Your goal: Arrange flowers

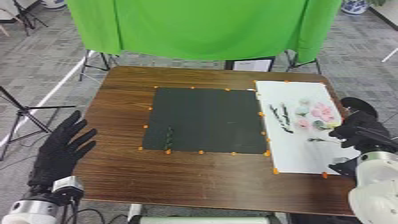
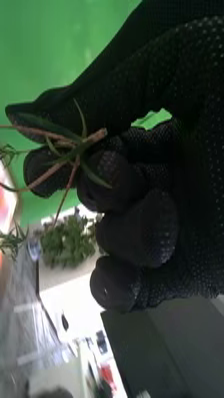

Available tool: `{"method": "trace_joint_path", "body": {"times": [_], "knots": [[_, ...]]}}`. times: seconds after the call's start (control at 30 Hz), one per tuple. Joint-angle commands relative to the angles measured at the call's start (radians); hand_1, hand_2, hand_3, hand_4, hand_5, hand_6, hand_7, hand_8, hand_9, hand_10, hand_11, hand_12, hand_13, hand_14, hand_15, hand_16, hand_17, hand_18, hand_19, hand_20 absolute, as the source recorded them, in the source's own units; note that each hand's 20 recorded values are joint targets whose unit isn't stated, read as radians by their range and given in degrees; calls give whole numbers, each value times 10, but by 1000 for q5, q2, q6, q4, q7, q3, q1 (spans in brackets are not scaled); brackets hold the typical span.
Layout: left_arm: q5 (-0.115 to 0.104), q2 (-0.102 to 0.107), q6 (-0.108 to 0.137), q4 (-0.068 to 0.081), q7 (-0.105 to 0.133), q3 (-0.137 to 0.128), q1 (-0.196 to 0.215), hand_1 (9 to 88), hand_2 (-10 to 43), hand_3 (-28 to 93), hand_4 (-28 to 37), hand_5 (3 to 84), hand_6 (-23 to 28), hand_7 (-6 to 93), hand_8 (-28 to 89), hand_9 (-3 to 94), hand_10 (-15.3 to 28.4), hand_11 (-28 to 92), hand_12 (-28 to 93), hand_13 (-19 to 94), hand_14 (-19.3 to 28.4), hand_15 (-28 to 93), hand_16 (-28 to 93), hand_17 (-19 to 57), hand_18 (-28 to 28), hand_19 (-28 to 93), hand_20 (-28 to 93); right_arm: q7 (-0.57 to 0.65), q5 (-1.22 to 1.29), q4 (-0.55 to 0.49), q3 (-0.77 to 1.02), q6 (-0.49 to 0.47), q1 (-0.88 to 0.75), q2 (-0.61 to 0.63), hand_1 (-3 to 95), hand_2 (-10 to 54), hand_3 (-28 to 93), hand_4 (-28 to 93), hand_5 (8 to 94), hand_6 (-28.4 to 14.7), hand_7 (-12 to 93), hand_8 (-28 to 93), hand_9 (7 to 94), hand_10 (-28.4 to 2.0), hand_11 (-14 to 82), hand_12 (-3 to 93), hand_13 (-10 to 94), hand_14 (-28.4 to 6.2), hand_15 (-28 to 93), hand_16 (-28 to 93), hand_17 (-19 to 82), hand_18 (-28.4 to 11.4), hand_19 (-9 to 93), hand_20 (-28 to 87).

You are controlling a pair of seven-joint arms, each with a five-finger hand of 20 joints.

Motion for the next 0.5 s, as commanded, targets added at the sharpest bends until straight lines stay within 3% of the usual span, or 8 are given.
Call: {"method": "trace_joint_path", "body": {"times": [0.03,0.23,0.5], "knots": [[-1,-2,1,0,-13,2,1,245,-35,694,-252,231,26,177,-94,177,101,148,198,174,150,268,23,-124,230,375,98,-43,56,-51,-222,82,319,-21,336,-52,931,-129,713,-8,515,251,835,-84,592,539,801,-73,844,345,394,-221,930,489],[-2,-1,1,3,-21,8,-4,246,-35,694,-252,230,25,179,-94,177,100,149,198,174,150,269,24,-124,231,375,98,-59,50,-4,-464,38,512,-167,334,-61,931,-113,737,-11,495,263,844,-80,593,538,815,-67,845,347,409,-222,932,504],[-2,1,-2,9,-30,20,-15,245,-35,694,-252,231,25,180,-94,178,101,148,198,174,151,270,23,-124,231,375,98,-58,-94,189,-717,-74,631,-363,333,-67,931,-99,743,-13,493,263,851,-78,598,530,820,-66,846,350,413,-221,932,513]]}}
